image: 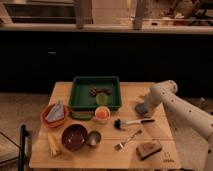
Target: Place sponge in metal cup
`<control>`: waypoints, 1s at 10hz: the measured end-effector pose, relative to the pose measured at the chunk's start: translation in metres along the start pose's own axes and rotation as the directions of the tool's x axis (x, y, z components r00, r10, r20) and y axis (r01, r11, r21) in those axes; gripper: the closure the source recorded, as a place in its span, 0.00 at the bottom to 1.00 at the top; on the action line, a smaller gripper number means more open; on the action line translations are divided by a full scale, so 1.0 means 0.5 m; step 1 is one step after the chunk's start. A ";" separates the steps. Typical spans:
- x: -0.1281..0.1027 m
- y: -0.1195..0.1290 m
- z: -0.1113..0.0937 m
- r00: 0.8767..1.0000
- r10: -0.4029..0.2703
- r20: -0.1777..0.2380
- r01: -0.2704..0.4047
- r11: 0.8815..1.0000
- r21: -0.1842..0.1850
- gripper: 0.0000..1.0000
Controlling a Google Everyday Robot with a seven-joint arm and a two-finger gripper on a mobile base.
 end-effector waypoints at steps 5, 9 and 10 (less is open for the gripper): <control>0.001 0.002 -0.006 1.000 -0.009 -0.016 0.009 1.000 -0.004 0.89; -0.011 -0.002 -0.034 1.000 -0.019 -0.018 0.019 1.000 0.013 1.00; -0.015 -0.001 -0.043 1.000 -0.022 -0.016 0.022 1.000 0.019 1.00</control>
